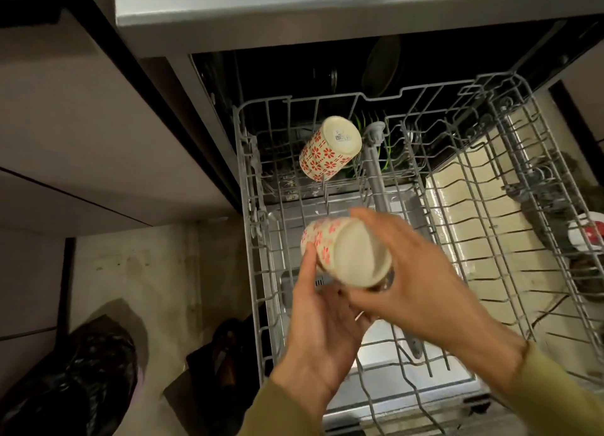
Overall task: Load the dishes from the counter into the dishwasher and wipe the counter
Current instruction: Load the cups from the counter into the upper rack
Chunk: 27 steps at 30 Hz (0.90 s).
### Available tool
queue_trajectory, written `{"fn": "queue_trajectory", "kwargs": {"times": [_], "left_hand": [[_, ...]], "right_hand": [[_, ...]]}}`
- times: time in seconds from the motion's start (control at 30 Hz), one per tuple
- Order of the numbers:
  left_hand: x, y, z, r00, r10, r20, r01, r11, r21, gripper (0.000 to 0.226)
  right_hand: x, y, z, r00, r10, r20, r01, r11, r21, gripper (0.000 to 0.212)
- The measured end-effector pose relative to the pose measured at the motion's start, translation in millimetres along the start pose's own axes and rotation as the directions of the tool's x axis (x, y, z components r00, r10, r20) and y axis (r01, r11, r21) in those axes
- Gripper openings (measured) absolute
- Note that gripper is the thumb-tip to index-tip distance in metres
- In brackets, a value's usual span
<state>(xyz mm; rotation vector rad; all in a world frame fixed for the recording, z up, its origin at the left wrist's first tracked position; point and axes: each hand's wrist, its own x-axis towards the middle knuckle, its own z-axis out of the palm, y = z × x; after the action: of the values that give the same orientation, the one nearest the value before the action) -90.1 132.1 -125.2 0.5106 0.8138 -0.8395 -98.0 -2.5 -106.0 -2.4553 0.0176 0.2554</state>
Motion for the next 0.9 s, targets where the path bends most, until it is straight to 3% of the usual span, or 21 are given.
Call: {"fn": "queue_trajectory", "kwargs": {"times": [0.2, 0.43, 0.77, 0.9], "left_hand": [[-3, -15, -15, 0.997, -0.011, -0.079, 0.026, 0.981, 0.193, 0.064], [-5, -25, -33, 0.99, -0.055, -0.128, 0.077, 0.982, 0.171, 0.054], [0, -18, -39, 0.992, -0.035, -0.122, 0.056, 0.983, 0.174, 0.049], [0, -17, -38, 0.991, -0.026, -0.13, 0.05, 0.982, 0.181, 0.048]], "right_hand": [[75, 9, -28, 1.0, -0.006, 0.013, 0.007, 0.998, -0.057, 0.096], [117, 16, -19, 0.976, 0.067, 0.207, -0.021, 0.976, -0.218, 0.094], [132, 35, 4, 0.943, 0.175, 0.283, -0.137, 0.979, -0.149, 0.097], [129, 43, 8, 0.925, 0.222, 0.309, -0.184, 0.972, -0.147, 0.108]]}}
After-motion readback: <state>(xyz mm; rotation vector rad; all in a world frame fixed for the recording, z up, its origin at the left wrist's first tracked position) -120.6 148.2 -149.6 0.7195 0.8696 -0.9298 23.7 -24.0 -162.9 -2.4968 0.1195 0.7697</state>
